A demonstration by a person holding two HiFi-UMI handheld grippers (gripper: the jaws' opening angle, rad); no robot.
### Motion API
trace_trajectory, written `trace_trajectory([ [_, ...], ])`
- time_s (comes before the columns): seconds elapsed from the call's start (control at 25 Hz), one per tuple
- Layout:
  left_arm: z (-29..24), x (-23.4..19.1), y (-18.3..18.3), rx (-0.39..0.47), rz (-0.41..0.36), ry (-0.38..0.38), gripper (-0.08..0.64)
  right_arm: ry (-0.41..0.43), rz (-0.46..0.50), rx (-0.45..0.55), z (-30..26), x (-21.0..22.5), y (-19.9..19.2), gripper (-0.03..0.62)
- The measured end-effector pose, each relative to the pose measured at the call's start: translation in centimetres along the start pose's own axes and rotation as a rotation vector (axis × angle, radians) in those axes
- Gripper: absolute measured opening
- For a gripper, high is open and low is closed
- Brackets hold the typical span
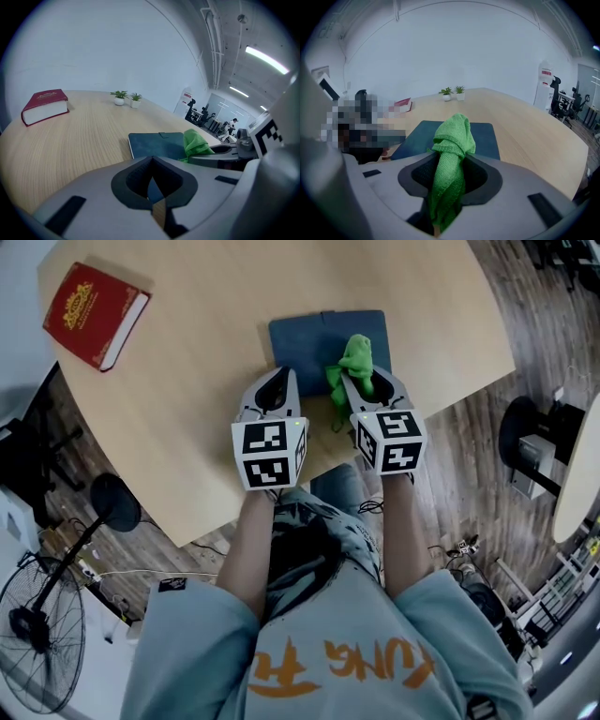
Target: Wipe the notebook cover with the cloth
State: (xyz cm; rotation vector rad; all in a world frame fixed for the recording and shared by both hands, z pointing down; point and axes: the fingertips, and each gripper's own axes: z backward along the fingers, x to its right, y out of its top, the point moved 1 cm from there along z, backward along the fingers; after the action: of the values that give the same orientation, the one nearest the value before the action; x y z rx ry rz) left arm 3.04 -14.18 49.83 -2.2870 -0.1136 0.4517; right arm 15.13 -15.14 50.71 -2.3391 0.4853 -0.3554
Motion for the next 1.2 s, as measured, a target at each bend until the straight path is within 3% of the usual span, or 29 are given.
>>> trace_trajectory([
  [0.68, -1.4, 2.5, 0.6, -0.006, -0.023, -0.026, 0.017, -0.103, -0.072, -0.002, 1.7, 6.3, -0.8, 0.129],
  [0.92, -0.8, 2.0, 1.0, 0.004, -0.012, -0.021, 0.017, -0.195, -0.097, -0.014, 2.7, 8.1, -0.8, 0.127],
  [1.04, -0.4, 0.7, 1.2, 0.017, 0.002, -0.014, 0.017, -0.223, -0.112, 0.008, 3.2, 8.0, 0.1, 0.127],
  [1.2, 0.5, -1.0, 1.4, 0.029, 0.024, 0.005, 0.017, -0.2, -0.09, 0.041, 3.2, 6.3, 2.2, 0.127],
])
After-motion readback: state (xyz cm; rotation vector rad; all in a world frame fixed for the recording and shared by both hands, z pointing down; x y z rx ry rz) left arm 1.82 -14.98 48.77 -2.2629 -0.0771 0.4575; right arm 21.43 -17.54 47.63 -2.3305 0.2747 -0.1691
